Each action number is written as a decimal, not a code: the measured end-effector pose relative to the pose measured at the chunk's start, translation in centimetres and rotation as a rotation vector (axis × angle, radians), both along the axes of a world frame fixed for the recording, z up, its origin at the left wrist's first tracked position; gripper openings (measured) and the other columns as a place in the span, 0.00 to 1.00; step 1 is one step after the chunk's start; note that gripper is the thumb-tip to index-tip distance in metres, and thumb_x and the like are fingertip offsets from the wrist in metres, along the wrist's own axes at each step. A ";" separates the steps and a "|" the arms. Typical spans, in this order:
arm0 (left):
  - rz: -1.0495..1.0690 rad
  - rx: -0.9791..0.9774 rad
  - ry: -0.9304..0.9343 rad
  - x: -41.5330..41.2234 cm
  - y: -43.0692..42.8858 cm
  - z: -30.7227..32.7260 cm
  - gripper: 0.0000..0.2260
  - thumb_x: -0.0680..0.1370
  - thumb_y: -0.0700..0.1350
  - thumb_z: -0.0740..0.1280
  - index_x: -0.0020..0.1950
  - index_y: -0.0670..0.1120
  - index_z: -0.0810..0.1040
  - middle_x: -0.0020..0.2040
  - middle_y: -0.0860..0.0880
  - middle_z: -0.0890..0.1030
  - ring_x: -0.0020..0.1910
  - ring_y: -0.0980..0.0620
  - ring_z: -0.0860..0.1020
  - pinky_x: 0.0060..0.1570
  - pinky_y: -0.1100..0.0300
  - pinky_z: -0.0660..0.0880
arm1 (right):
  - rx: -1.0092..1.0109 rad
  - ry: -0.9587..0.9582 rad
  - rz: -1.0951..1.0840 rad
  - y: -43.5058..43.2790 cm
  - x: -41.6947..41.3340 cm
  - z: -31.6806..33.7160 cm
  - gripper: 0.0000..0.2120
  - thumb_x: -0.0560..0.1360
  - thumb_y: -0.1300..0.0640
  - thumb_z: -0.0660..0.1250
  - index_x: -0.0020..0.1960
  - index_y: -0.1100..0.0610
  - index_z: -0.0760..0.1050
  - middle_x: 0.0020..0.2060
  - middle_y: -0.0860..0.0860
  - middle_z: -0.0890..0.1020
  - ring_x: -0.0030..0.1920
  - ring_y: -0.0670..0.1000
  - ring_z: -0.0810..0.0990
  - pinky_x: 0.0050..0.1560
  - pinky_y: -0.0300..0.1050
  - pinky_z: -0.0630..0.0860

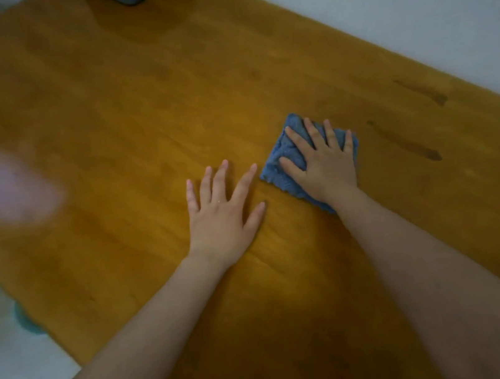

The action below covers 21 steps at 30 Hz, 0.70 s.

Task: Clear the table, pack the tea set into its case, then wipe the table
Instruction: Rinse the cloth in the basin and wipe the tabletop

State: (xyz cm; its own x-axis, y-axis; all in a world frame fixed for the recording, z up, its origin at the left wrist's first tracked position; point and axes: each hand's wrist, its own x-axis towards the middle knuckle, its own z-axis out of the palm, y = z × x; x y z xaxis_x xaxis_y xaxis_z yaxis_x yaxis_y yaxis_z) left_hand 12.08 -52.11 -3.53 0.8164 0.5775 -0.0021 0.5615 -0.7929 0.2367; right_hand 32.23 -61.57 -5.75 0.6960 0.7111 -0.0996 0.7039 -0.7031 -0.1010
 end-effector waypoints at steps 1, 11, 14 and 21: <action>-0.002 0.009 -0.011 0.1 -0.1 -0.3 0.30 0.75 0.68 0.44 0.77 0.64 0.48 0.79 0.48 0.53 0.78 0.44 0.50 0.73 0.41 0.41 | 0.004 -0.001 0.013 0.3 0.6 0.0 0.32 0.77 0.29 0.43 0.78 0.37 0.46 0.79 0.45 0.45 0.78 0.56 0.42 0.74 0.67 0.39; 0.057 -0.011 -0.003 -2.0 -4.1 -1.9 0.30 0.75 0.69 0.46 0.77 0.65 0.48 0.79 0.47 0.52 0.78 0.44 0.50 0.74 0.39 0.44 | 0.031 -0.016 -0.003 0.0 -0.1 -0.3 0.32 0.77 0.30 0.43 0.78 0.39 0.47 0.79 0.47 0.47 0.78 0.58 0.43 0.73 0.69 0.38; 0.057 -0.011 0.006 -3.1 -5.5 -1.3 0.30 0.75 0.69 0.46 0.77 0.64 0.49 0.79 0.47 0.53 0.78 0.44 0.51 0.74 0.39 0.43 | 0.057 -0.015 0.013 -1.9 -2.6 -0.3 0.31 0.78 0.31 0.44 0.78 0.39 0.48 0.79 0.47 0.48 0.78 0.59 0.44 0.73 0.69 0.39; 0.124 -0.021 -0.028 -5.4 -9.7 0.3 0.29 0.75 0.68 0.44 0.76 0.66 0.50 0.79 0.48 0.54 0.78 0.44 0.50 0.73 0.38 0.43 | 0.073 -0.002 0.083 -7.6 -9.3 0.0 0.30 0.79 0.32 0.46 0.78 0.39 0.49 0.79 0.48 0.49 0.78 0.59 0.45 0.73 0.69 0.39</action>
